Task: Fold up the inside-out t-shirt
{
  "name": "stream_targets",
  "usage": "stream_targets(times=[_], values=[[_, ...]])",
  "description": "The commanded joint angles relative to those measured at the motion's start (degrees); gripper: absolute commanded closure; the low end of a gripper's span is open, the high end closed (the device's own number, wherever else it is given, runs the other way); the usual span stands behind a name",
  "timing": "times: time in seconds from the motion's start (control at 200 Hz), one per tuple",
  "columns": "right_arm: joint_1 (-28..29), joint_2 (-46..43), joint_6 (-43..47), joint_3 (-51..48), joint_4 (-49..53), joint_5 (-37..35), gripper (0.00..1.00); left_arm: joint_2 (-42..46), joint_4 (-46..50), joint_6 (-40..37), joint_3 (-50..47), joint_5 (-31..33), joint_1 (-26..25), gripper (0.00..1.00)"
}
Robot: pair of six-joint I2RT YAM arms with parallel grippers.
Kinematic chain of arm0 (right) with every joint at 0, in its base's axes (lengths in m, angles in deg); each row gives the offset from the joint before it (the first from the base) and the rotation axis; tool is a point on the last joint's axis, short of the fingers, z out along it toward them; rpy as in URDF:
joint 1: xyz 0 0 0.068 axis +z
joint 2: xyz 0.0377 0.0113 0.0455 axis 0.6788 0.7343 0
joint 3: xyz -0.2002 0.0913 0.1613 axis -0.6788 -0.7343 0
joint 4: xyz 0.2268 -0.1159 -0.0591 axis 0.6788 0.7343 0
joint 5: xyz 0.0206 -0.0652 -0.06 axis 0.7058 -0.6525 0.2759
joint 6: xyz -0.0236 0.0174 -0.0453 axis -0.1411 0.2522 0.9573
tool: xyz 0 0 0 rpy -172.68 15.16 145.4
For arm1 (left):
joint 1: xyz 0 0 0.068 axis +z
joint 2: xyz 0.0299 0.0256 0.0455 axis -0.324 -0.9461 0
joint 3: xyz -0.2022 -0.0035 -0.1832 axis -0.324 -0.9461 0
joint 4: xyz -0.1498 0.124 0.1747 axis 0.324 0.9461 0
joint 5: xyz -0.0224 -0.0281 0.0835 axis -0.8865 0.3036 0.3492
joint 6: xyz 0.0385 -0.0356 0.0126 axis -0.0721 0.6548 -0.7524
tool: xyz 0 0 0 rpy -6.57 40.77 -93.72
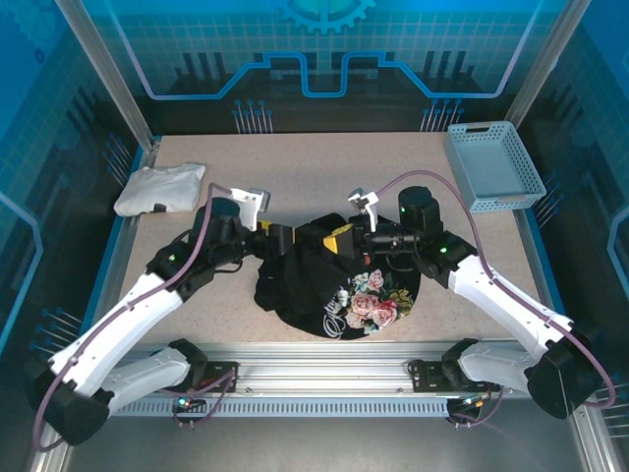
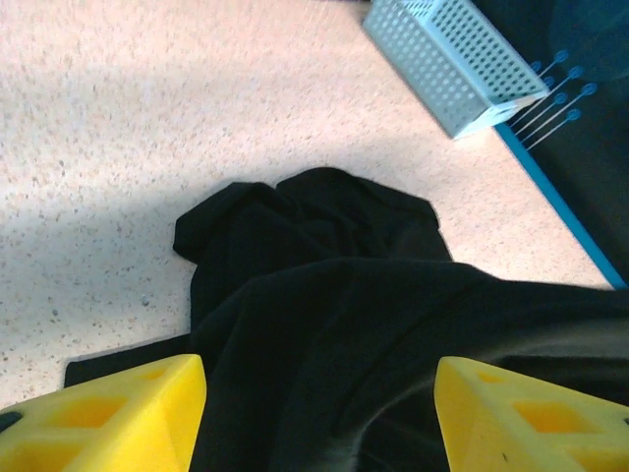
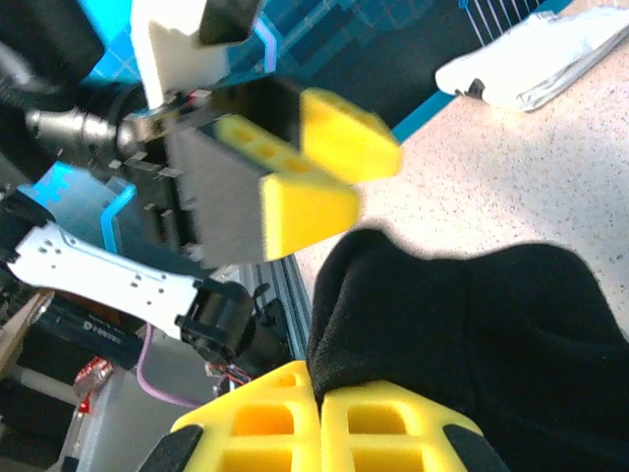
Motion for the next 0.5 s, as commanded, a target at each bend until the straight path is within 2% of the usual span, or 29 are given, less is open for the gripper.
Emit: stream_targets(times=[0.0,0.145,0.265,0.325,0.415,0.495], values=[[-0.5,0.2,-3.9,-0.2,-5.9,-1.1,1.0,5.0,2.6,1.7,-2.4,1.5,-2.8,0.36],[-0.6,0.5,-4.4,-0.2,-6.8,-2.1,1.0,3.6,-2.8,9.0,-4.6,-12.2,-3.4,0.47],[-0.5,-0.1,-4.3,-0.2,-6.8,-3.0,1.0,-0.2,-9.8,14.8,-5.1,-20.0,-3.4,0.48],[-0.5,-0.4,-4.2,-0.2,-6.6,-3.5,1.0,-1.5,-12.0,16.4,-5.1,-22.0,-3.4,0.45],[-0.5,-0.6,-4.2,-0.2,-7.0,-3.4,1.0,-2.9,-13.2,17.2,-5.3,-21.7,-3.4,0.39],[-0.5,-0.5,-4.5,-0.2,-7.6,-3.1,1.0,-4.4,-14.2,17.4,-5.5,-21.0,-3.3,0.41]])
